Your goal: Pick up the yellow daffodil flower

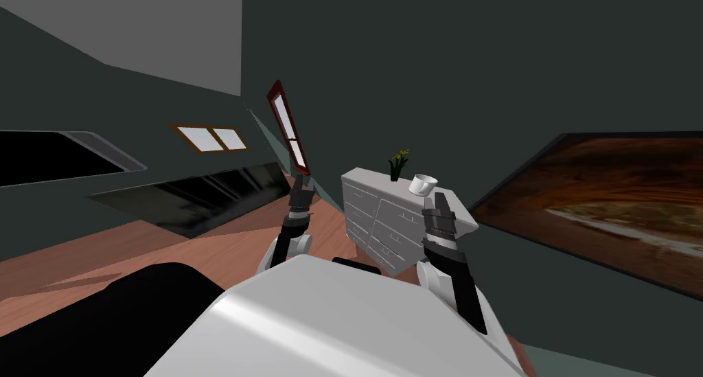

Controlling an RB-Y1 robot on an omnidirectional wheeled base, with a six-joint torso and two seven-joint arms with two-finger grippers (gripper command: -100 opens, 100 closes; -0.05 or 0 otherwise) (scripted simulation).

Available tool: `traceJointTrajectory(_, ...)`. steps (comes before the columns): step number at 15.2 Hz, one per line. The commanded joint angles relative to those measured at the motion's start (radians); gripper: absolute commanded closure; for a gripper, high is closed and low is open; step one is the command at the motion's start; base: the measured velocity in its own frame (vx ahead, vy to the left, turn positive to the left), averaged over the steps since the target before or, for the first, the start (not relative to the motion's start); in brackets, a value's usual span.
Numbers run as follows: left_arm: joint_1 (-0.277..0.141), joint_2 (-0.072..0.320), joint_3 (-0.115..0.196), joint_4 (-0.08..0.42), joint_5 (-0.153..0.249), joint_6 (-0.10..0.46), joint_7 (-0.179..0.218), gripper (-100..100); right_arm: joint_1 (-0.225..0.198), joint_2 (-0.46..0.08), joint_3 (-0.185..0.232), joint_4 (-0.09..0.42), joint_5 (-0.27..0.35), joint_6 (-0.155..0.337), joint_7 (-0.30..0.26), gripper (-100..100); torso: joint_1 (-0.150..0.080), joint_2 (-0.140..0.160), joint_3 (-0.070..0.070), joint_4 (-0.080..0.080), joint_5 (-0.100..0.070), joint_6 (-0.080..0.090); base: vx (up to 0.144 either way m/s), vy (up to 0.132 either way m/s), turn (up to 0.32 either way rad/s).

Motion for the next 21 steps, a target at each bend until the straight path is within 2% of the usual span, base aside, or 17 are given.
traceJointTrajectory(1,0.000,0.000,0.000,0.000,0.000,0.000,0.000,0,0.001,-0.036,-0.017,-0.001,0.007,0.009,0.007,-100,0.000,0.000,0.000,0.000,0.000,0.000,0.004,0.029,0.026)
traceJointTrajectory(5,0.000,0.000,0.000,0.000,0.000,0.000,0.000,0,0.004,-0.104,-0.076,0.000,0.033,0.044,0.034,-100,0.007,-0.002,-0.001,0.000,0.001,0.000,0.031,0.103,0.043)
traceJointTrajectory(9,0.000,0.000,0.000,0.000,0.000,0.000,0.000,0,0.012,-0.177,-0.165,0.005,0.073,0.101,0.075,-100,0.013,-0.005,-0.003,-0.001,0.003,0.000,0.075,0.172,0.062)
traceJointTrajectory(10,0.000,0.000,0.000,0.000,0.000,0.000,0.000,0,0.012,-0.177,-0.166,0.005,0.073,0.101,0.075,-100,0.013,-0.005,-0.003,-0.001,0.003,0.000,0.065,0.151,0.042)
traceJointTrajectory(12,0.000,0.000,0.000,0.000,0.000,0.000,0.000,0,0.018,-0.214,-0.215,0.012,0.097,0.136,0.100,-100,0.011,-0.005,-0.003,-0.001,0.003,0.000,0.046,0.157,0.062)
traceJointTrajectory(13,0.000,0.000,0.000,0.000,0.000,0.000,0.000,0,0.018,-0.214,-0.218,0.012,0.097,0.136,0.100,-100,0.012,-0.004,-0.002,-0.001,0.003,0.000,0.032,0.156,0.040)
traceJointTrajectory(14,0.000,0.000,0.000,0.000,0.000,0.000,0.000,0,0.022,-0.232,-0.246,0.016,0.110,0.156,0.114,-100,0.012,-0.003,-0.002,-0.001,0.003,0.000,0.056,0.140,0.042)
traceJointTrajectory(15,0.000,0.000,0.000,0.000,0.000,0.000,0.000,0,0.022,-0.232,-0.246,0.016,0.110,0.156,0.114,-100,0.011,-0.004,-0.002,-0.001,0.003,-0.001,0.056,0.116,0.009)
traceJointTrajectory(17,0.000,0.000,0.000,0.000,0.000,0.000,0.000,0,0.032,-0.269,-0.301,0.028,0.137,0.198,0.142,-100,0.009,-0.007,-0.004,-0.001,0.003,-0.002,0.059,0.133,0.066)
traceJointTrajectory(18,0.000,0.000,0.000,0.000,0.000,0.000,0.000,0,0.032,-0.269,-0.304,0.028,0.137,0.198,0.142,-100,0.010,-0.008,-0.004,-0.001,0.003,-0.002,0.064,0.153,0.056)
traceJointTrajectory(20,0.000,0.000,0.000,0.000,0.000,0.000,0.000,0,0.043,-0.305,-0.359,0.043,0.166,0.243,0.171,-100,0.011,-0.009,-0.005,-0.001,0.003,-0.003,0.068,0.153,0.081)
traceJointTrajectory(21,0.000,0.000,0.000,0.000,0.000,0.000,0.000,0,0.043,-0.305,-0.363,0.043,0.166,0.243,0.171,-100,0.012,-0.010,-0.006,-0.002,0.003,-0.003,0.081,0.178,0.055)
